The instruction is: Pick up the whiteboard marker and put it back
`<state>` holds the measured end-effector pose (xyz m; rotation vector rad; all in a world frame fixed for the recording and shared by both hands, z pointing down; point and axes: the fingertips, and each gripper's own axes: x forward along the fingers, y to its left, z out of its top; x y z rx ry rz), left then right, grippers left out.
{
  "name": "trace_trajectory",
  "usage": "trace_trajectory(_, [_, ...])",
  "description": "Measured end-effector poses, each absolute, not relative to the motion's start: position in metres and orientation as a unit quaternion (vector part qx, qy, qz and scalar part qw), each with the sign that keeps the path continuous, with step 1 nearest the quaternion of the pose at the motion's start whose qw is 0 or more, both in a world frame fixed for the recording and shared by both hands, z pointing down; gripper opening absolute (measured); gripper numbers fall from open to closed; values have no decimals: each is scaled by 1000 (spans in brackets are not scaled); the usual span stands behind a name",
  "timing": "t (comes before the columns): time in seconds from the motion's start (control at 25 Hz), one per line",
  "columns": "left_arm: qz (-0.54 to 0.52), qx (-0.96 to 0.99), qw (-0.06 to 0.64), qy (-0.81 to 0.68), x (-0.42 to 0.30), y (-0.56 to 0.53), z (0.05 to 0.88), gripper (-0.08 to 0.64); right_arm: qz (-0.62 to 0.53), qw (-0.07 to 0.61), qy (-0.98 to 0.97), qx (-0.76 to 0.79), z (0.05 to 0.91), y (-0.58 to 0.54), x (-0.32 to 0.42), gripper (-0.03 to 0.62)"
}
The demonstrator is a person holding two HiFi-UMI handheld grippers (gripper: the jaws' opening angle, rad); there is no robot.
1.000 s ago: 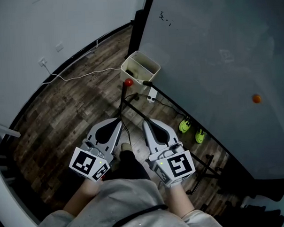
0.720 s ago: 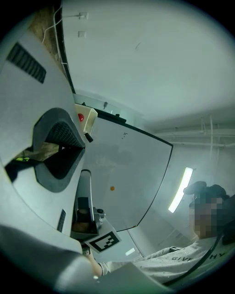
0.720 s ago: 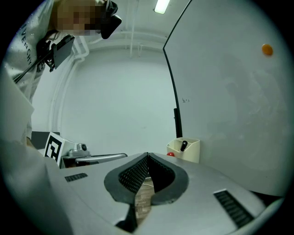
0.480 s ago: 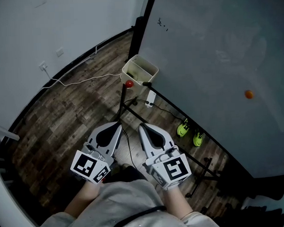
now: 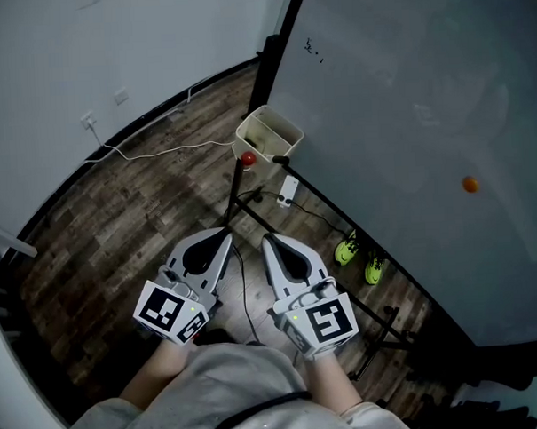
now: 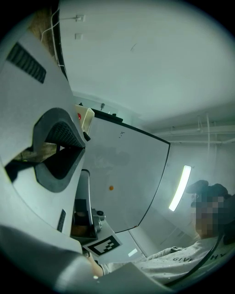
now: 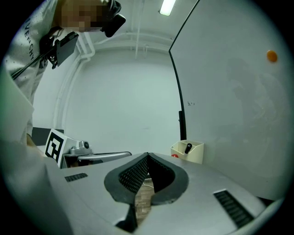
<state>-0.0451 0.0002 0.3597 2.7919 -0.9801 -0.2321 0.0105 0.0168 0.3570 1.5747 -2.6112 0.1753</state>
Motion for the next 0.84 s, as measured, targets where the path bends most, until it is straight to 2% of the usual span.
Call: trace_trajectory(0.84, [-71,927,90,-357,-18,51,352,14,49,42,-877,477,348,63,31,18])
